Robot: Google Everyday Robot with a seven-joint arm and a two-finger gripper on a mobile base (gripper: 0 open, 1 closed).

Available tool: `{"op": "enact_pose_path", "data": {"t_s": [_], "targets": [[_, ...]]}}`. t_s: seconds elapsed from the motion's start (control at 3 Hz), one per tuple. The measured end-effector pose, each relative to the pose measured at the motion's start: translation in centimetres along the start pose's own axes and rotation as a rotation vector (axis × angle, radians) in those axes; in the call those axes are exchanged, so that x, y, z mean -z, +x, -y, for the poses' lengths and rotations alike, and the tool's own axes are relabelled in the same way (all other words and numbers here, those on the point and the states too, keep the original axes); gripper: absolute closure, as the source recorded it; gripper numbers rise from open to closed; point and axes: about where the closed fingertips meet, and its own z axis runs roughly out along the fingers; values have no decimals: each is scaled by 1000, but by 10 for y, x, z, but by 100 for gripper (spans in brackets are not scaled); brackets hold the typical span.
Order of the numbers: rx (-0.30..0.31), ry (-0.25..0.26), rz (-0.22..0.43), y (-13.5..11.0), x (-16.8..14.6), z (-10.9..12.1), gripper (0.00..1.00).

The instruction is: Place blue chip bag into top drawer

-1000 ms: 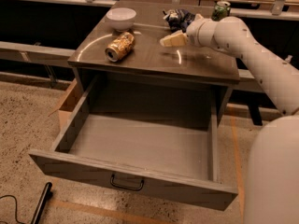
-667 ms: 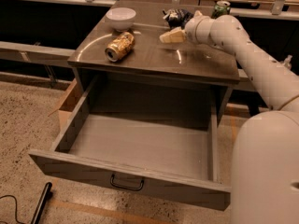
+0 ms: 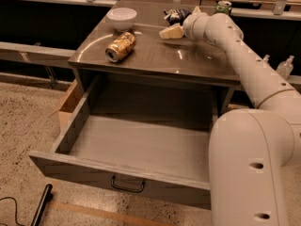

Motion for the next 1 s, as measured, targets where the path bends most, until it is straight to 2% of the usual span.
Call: {"op": "enact_pose_path", "data": {"t_s": [0.33,0.67,1.0], "targets": [[11,6,13,-1,-17,2,18],[19,3,19,-2,-25,2,41],[11,-5,14,-3,-21,4,65]]}}
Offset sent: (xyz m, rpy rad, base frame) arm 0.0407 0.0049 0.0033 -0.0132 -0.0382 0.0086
